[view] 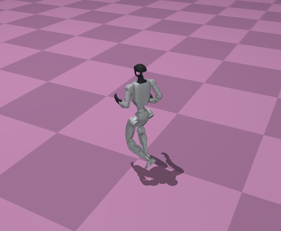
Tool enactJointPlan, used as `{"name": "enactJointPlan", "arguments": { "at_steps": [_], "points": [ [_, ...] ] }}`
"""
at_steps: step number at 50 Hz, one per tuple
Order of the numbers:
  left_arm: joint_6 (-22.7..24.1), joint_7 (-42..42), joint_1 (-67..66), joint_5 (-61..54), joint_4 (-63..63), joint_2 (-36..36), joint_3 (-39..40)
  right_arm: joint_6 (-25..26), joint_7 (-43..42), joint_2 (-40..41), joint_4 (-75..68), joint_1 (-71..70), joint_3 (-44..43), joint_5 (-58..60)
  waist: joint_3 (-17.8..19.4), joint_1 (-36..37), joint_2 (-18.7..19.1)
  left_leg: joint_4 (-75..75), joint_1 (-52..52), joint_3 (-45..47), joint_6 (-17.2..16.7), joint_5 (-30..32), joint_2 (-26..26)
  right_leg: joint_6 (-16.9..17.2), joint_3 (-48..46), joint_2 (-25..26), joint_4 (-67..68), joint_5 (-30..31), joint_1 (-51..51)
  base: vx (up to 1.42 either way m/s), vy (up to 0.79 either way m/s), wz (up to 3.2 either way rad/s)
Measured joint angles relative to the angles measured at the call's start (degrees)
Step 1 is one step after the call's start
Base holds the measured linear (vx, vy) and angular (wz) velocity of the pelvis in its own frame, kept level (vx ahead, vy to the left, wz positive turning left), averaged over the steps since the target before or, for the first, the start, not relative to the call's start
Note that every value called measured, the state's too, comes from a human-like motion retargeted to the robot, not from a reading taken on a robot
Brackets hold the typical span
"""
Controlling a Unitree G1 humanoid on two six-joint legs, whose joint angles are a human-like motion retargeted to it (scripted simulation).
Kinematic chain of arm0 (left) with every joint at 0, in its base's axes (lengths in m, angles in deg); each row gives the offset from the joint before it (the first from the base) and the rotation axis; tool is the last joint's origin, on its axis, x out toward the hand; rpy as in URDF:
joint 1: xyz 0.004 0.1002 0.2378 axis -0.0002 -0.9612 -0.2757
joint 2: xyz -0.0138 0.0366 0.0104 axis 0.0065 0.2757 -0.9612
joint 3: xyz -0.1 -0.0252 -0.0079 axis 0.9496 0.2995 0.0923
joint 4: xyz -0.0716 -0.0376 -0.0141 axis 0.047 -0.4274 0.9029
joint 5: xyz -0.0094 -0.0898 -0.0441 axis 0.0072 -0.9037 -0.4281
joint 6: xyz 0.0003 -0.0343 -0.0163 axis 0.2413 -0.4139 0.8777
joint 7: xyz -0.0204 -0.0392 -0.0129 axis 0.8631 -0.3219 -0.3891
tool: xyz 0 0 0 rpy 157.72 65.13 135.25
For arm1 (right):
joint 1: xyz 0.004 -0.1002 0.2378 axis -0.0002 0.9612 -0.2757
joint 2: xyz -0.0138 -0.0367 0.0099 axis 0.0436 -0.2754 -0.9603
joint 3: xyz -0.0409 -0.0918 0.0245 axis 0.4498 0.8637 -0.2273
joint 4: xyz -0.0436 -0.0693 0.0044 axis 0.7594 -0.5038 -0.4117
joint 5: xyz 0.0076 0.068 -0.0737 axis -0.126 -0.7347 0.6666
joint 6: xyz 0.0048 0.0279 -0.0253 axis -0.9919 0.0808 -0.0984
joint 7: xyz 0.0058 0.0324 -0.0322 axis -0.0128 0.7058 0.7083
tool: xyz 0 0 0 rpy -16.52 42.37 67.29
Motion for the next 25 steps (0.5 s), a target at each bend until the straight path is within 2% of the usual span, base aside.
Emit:
{"name": "enactJointPlan", "arguments": {
  "at_steps": [3,5,6,8,10,14,15,17,20,23,25],
  "points": [
    [-2.1,1.8,-2.7,0.0,-2.7,-0.3,1.2,0.3,-2.7,-1.1,0.1,-8.4,1.1,1.7,2.8,3.1,-0.9,14.2,-6.6,-0.3,5.5,-8.6,3.2,-4.0,0.8,0.7,7.0,-9.7,2.3,-0.05,-0.06,0.03],
    [-2.9,2.7,-4.1,-0.5,-4.9,-0.8,2.3,0.7,-4.1,-1.7,-0.9,-15.3,1.8,2.7,4.2,4.9,-2.2,18.0,-12.3,-0.3,8.8,-13.4,2.8,-4.5,2.0,0.1,8.6,-13.9,4.6,-0.05,-0.02,0.17],
    [-3.1,2.1,-5.4,-1.4,-5.3,-0.9,2.9,0.9,-4.1,-1.8,-0.9,-17.7,2.2,2.8,4.3,5.7,-3.1,16.7,-14.9,0.3,9.7,-14.8,1.6,-3.9,2.6,-0.6,7.8,-14.0,6.3,0.0,0.0,0.0],
    [-3.1,0.3,-8.8,-3.3,-5.1,-0.4,4.0,1.2,-3.6,-1.7,0.2,-20.6,2.8,2.6,3.9,7.0,-4.8,10.6,-19.0,2.0,10.6,-16.1,-1.1,-1.6,4.0,-2.0,4.6,-11.6,10.4,0.0,0.0,0.0],
    [-2.8,-2.0,-12.5,-4.9,-4.0,0.7,4.8,1.2,-2.2,-1.3,2.4,-20.7,3.5,1.6,2.6,8.1,-6.6,-1.0,-20.6,4.3,9.5,-15.1,-4.4,2.0,5.4,-3.5,-0.8,-5.0,15.2,0.05,0.07,0.0],
    [-1.7,-5.4,-17.7,-4.9,-3.8,2.1,5.4,0.5,1.7,-0.3,6.4,-17.1,5.4,1.4,-1.4,7.6,-10.3,-32.6,-18.5,7.7,3.4,-6.0,-14.0,10.9,6.1,-9.0,-5.6,12.6,20.1,0.05,0.07,0.26],
    [-1.7,-5.6,-18.4,-4.8,-4.0,2.3,5.3,0.2,2.7,-0.1,7.3,-16.1,5.7,1.7,-2.2,7.0,-11.2,-40.3,-17.4,8.1,2.2,-3.2,-16.8,12.5,6.2,-10.7,-4.6,15.7,20.4,0.0,0.06,0.44],
    [-1.8,-5.4,-19.0,-4.9,-4.1,2.3,4.9,0.0,4.0,0.4,8.6,-14.3,6.2,1.9,-3.1,5.3,-12.4,-48.4,-15.2,7.9,1.6,-0.5,-20.9,13.6,6.0,-13.6,1.1,18.2,20.2,-0.02,0.03,0.36],
    [-1.4,-4.0,-17.9,-3.2,-4.4,2.8,4.0,-0.4,4.8,1.7,9.0,-11.5,6.6,2.6,-3.0,3.0,-13.5,-42.8,-14.9,7.2,4.6,-5.0,-23.4,13.6,5.8,-16.7,13.9,18.7,19.3,-0.02,0.02,0.11],
    [-1.1,-0.5,-12.9,0.5,-6.1,3.0,3.1,0.6,3.4,3.9,6.6,-9.1,6.0,4.8,-0.7,0.8,-14.3,-30.3,-14.5,6.4,11.0,-15.6,-24.5,12.9,6.7,-19.6,29.2,16.0,16.4,-0.04,0.07,0.04],
    [-1.3,2.4,-7.7,3.1,-8.4,2.4,2.6,1.6,1.7,5.6,3.5,-7.9,5.4,6.1,1.0,-0.6,-14.0,-24.8,-13.2,5.8,13.8,-21.8,-24.3,10.9,7.0,-20.6,37.2,13.5,13.0,-0.05,0.05,-0.12]
  ]
}}
